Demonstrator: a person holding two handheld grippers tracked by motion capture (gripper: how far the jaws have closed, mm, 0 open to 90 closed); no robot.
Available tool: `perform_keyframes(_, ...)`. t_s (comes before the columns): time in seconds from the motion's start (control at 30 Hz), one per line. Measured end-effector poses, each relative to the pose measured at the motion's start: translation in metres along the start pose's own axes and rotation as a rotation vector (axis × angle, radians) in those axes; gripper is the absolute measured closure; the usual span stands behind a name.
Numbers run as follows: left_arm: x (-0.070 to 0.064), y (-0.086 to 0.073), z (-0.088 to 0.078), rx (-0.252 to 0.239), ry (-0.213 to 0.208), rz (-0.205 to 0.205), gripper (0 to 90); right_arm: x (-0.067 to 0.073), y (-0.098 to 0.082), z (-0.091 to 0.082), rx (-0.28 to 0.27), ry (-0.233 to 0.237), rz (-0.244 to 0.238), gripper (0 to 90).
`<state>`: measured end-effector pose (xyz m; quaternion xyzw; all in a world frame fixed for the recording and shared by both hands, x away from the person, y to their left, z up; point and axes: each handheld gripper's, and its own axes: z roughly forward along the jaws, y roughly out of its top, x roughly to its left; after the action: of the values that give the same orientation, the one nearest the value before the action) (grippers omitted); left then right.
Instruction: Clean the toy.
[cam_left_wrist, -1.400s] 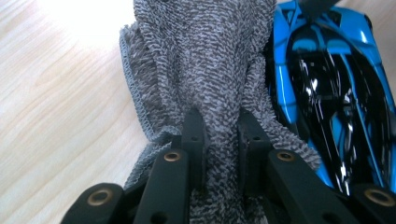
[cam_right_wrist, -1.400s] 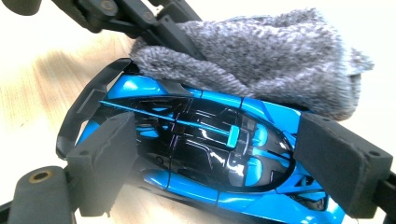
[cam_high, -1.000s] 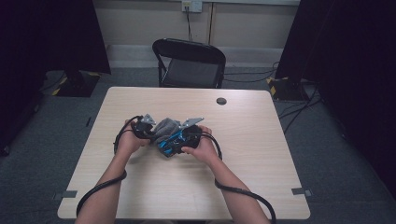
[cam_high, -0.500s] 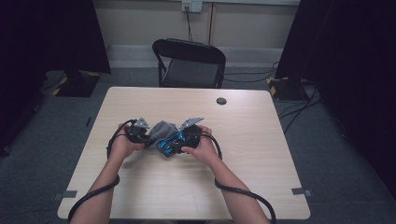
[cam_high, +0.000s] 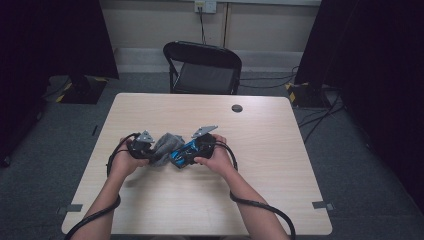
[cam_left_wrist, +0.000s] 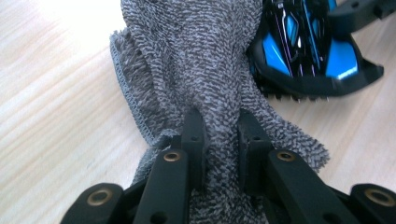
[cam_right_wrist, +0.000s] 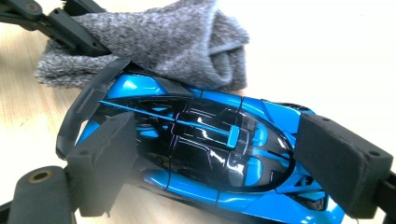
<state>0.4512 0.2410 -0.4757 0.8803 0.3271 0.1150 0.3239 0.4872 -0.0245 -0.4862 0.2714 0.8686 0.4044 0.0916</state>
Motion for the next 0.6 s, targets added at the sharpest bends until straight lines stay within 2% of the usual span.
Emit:
perform_keyframes(0.23,-0.003,-0.013,-0.01,-0.006,-0.006,-0.007,76.4,0.0,-0.001,0.0,-0.008,-0.001,0.0,13.2)
perform_keyframes(0.4,-0.006,-0.02,-0.017,-0.021,-0.015,-0.03,76.4,0.0,-0.001,0.0,-0.004,-0.003,0.004,13.2)
perform_keyframes(0.6,-0.011,-0.026,-0.025,-0.019,-0.015,-0.02,76.4,0.001,0.0,0.0,0.003,-0.006,0.006,13.2)
